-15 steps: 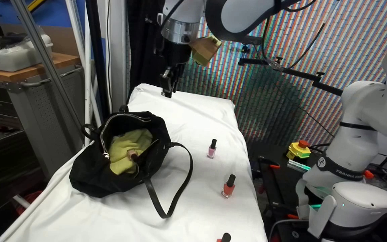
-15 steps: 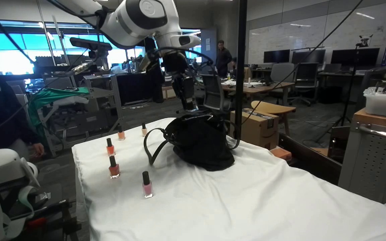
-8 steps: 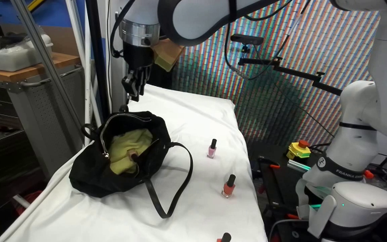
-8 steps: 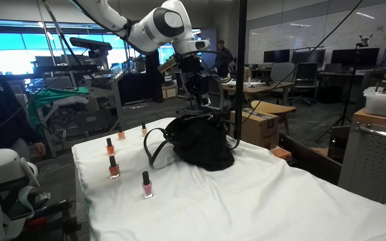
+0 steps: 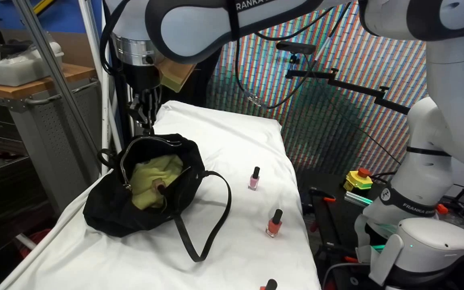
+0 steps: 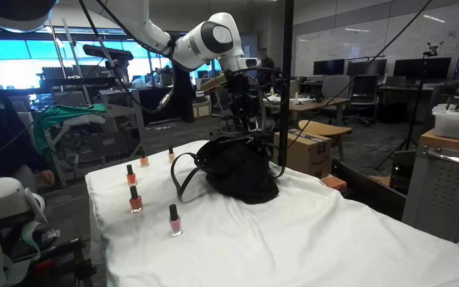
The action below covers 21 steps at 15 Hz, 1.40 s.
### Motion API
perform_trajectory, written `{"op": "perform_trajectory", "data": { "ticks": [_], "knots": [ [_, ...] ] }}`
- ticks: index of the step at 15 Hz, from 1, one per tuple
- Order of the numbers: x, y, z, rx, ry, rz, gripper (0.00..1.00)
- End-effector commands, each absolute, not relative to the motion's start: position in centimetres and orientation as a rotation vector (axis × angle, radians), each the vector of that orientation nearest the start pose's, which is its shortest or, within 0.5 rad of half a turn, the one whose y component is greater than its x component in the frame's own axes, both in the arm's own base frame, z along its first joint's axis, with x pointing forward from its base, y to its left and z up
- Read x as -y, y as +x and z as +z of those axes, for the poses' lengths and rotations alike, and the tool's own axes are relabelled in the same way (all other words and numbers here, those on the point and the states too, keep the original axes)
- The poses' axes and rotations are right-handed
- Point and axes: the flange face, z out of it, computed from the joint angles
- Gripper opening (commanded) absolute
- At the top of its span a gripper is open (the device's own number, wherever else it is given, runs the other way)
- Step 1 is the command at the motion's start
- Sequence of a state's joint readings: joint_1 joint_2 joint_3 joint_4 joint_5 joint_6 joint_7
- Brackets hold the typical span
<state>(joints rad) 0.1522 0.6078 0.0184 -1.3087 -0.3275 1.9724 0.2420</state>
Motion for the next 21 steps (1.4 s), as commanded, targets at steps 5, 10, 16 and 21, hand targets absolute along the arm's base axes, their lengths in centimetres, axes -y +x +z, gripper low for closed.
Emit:
{"op": "perform_trajectory", "data": {
  "ticks": [5,10,16,21],
  "knots": [
    [-11.9,73.5,36.5,0.157,-3.391,-0.023,0.16],
    [-11.7,73.5,34.5,0.143,-3.404,0.022,0.16],
    [-10.2,73.7,34.4,0.087,-3.41,-0.004,0.78],
    [-10.1,72.4,35.4,0.06,-3.383,-0.007,1.0]
  ]
}}
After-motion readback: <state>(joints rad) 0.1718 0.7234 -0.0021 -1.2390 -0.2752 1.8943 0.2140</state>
